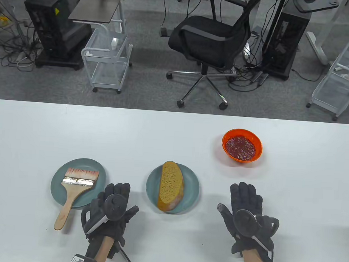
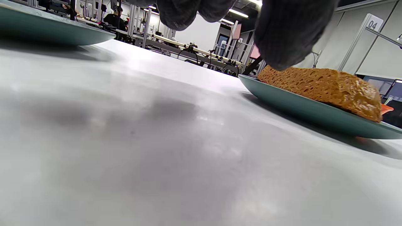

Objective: Dip brush into ketchup and spread onto bread slice

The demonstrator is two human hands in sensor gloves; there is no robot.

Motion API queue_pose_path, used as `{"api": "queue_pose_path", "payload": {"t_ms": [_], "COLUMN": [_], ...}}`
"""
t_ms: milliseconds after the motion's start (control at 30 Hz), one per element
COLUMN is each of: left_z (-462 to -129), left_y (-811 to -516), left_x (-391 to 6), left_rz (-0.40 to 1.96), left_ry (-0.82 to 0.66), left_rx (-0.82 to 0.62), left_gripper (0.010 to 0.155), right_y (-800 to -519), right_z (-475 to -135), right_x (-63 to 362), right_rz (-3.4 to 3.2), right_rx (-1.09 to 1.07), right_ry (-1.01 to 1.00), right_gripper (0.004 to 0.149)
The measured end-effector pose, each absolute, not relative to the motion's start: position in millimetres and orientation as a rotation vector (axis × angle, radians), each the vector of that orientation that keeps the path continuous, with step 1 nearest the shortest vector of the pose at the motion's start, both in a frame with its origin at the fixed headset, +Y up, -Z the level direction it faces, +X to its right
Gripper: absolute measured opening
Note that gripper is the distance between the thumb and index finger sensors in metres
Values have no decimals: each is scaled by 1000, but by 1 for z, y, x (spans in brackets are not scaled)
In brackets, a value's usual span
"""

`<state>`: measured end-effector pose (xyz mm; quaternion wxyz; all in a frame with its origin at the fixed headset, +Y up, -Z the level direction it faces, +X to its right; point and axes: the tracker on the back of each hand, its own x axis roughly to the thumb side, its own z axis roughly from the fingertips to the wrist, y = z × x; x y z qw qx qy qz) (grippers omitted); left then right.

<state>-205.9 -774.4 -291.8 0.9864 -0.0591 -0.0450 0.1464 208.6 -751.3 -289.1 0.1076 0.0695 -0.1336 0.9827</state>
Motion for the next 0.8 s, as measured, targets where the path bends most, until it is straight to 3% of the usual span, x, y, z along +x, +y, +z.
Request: {"api": "queue_pose_path", "payload": {"t_ms": [800], "left_z": [-291], "left_y": [-774], "left_x": [-204], "left_rz": [287], "left_ry": [-86], "left_rx": [-117], "left_gripper": [78], "right_y": [-751], "right_z": [-289], "right_x": [208], "right_rz": [2872], "right_rx": [210], "right_ry": [-391], "right_gripper": [75]}}
